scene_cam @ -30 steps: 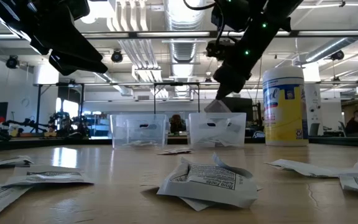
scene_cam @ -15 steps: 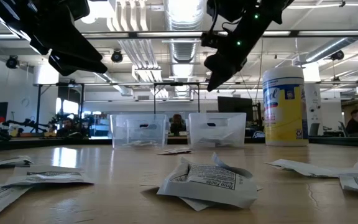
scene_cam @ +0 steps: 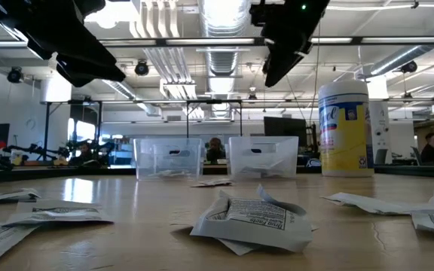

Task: Pick & Place First Aid Supplies
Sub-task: Put the green bandage pack into the left transparent bin

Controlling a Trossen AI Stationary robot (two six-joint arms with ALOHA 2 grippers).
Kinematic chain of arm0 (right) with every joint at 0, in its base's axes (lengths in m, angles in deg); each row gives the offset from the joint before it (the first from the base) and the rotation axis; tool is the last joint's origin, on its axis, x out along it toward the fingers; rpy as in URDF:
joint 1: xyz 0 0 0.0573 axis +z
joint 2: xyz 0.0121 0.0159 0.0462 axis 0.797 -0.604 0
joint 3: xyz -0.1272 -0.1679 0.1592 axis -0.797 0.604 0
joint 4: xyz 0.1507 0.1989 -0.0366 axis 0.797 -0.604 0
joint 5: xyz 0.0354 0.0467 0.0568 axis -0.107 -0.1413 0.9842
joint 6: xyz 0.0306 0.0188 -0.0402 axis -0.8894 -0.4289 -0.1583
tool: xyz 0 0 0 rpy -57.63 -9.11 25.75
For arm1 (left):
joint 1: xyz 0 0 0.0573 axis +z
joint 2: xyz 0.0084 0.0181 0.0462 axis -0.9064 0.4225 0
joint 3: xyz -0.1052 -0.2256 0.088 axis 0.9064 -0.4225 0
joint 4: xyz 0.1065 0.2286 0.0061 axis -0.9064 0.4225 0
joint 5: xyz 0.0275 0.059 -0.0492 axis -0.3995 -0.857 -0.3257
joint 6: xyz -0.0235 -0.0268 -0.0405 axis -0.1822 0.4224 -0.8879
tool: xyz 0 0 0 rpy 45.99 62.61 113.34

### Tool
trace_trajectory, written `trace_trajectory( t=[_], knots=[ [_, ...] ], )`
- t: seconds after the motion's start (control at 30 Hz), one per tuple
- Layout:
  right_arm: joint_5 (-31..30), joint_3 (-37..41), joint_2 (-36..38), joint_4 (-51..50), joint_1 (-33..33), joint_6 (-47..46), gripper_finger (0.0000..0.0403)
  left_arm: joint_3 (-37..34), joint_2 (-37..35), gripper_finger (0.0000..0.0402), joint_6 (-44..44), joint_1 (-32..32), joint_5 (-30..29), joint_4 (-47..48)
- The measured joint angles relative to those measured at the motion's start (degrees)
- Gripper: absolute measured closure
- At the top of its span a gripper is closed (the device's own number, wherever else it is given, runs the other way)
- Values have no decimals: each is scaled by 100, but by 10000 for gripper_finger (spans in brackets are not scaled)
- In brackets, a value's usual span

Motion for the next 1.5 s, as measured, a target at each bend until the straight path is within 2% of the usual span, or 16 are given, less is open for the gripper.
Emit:
trace_trajectory(
  t=[0.13,0.27,0.47,0.6,0.77,0.93,1.1,1.37,1.5],
  knots=[
    [2,61,0,-99,427,-164,285,227,0,250,243,-110,8,172],
    [2,183,0,-112,856,-494,293,622,0,250,183,-166,8,973],
    [0,194,0,-313,1533,-1207,304,1281,0,250,-595,-167,9,2775],
    [-2,195,0,-397,1981,-1689,312,1511,0,250,-1281,-199,16,3524],
    [-46,198,0,-393,2485,-2181,320,1508,14,250,-1942,-502,402,3551],
    [-282,200,0,-384,2768,-2436,328,1506,163,250,-2544,-1076,431,3259],
    [-436,200,0,-374,2797,-2437,333,1514,437,250,-3017,-1591,517,2781],
    [-442,200,0,-324,2771,-2432,325,1718,1109,250,-4039,-2110,784,2752],
    [-444,200,0,-200,2771,-2412,324,1928,1487,250,-4182,-2302,891,2760]
  ],
)
